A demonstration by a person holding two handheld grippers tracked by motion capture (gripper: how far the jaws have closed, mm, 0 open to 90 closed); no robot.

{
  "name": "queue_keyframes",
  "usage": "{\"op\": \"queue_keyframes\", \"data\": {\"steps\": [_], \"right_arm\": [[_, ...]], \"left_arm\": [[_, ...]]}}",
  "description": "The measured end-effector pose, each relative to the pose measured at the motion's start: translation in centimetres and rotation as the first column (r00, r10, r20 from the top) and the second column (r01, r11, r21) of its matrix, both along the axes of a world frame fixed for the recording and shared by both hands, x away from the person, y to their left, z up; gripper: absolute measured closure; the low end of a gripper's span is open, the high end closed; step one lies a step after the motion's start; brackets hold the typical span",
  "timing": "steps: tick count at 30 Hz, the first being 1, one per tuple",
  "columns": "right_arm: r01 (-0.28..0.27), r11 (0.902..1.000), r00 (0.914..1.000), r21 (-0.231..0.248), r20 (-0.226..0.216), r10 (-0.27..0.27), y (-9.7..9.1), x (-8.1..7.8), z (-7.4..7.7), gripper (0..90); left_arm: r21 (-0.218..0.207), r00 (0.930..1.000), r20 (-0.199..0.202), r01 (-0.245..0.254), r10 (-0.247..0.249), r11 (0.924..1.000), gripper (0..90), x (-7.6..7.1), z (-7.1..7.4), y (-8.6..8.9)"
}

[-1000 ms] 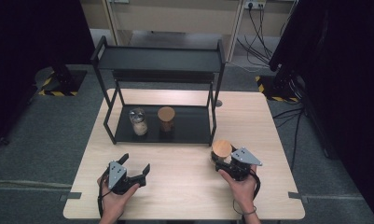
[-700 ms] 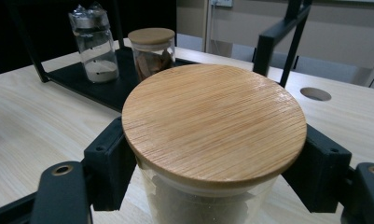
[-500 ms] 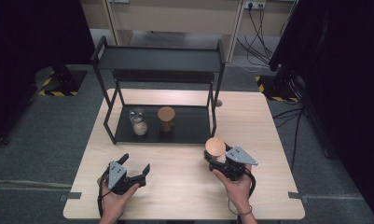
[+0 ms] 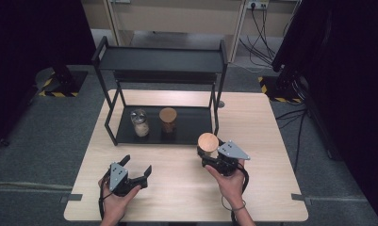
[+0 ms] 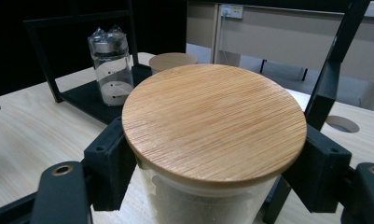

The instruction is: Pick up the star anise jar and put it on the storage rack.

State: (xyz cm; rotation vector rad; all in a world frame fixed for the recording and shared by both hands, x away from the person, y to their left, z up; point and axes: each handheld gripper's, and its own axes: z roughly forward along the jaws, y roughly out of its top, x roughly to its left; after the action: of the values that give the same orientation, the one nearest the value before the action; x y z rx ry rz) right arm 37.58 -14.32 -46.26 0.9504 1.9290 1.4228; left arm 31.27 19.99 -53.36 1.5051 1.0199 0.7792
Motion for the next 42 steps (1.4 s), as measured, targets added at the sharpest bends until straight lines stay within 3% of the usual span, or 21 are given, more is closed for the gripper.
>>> {"op": "queue_keyframes", "data": {"steps": [21, 42], "right_arm": [[0.012, 0.9997, 0.9999, -0.022, 0.0, -0.012, 2.7, 1.9, 0.4, 25.8], [0.06, 0.9977, 0.9982, -0.031, -0.006, -0.06, 4.6, 4.5, 0.7, 25.8]], "left_arm": [[0.001, 1.0, 0.0, 0.001, -0.001, 1.0, 5.5, 0.0, 0.0, 0.0], [0.002, 1.0, 0.002, 0.002, -0.002, 1.0, 5.5, 0.0, 0.0, 0.0]]}}
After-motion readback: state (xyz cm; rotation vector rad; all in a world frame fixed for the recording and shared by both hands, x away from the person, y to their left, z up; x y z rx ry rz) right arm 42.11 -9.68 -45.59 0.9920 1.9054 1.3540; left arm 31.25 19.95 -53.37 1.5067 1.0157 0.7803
